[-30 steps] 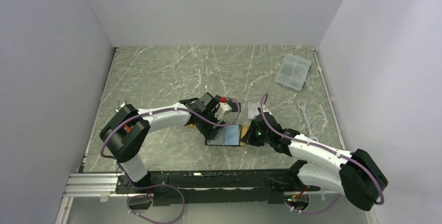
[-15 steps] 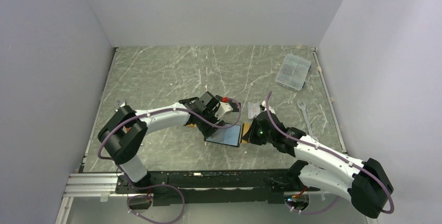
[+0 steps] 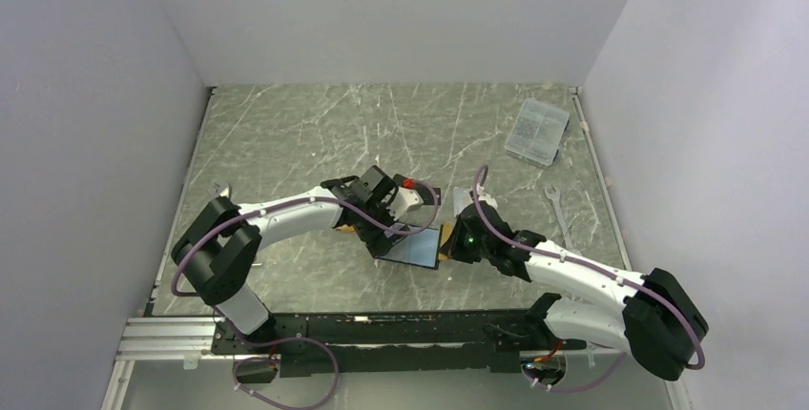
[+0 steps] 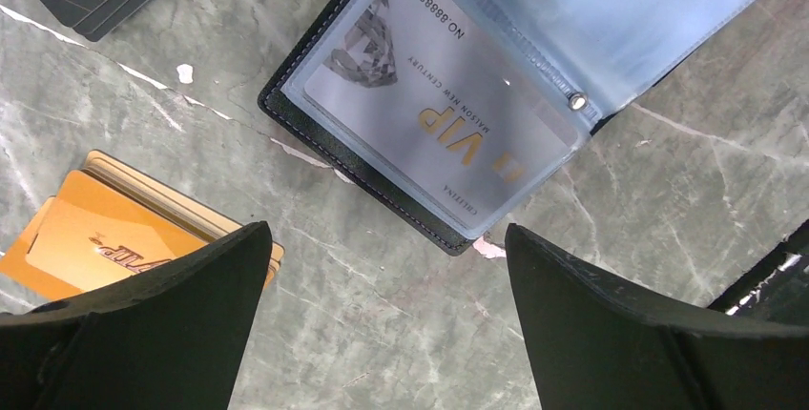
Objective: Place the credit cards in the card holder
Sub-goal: Insert the credit card into the card holder.
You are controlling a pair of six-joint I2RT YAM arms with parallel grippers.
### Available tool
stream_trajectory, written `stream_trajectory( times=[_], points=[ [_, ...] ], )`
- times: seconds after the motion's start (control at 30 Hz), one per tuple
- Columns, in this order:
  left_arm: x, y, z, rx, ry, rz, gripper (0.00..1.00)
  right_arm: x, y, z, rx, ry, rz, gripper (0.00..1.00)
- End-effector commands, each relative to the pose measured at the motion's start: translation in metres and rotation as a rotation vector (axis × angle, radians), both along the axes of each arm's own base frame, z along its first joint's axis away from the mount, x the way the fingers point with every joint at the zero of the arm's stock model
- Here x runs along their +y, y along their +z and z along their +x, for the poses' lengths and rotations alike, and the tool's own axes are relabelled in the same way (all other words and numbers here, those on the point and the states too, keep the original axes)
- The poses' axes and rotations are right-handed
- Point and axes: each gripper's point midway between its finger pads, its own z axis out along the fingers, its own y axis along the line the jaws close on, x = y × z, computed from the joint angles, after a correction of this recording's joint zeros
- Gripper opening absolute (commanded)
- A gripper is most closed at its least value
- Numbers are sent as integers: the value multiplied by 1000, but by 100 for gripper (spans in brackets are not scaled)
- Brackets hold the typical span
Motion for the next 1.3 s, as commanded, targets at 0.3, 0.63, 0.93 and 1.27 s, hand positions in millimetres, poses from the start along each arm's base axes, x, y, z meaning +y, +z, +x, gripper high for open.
stream_trajectory(
  times=[0.3, 0.63, 0.93, 1.27],
  points=[
    [-11, 0, 10, 81, 42, -75, 98, 1, -4, 6, -32, -41, 34, 0],
    [-7, -8, 13, 66, 67, -51, 93, -4, -4, 2, -37, -52, 38, 0],
    [-5, -9, 14, 58, 67, -47, 93, 1, -6, 3, -33, -47, 62, 0],
    [-3, -6, 15, 42, 70, -49, 93, -2, 12, 3, -64, -61, 87, 0]
  ],
)
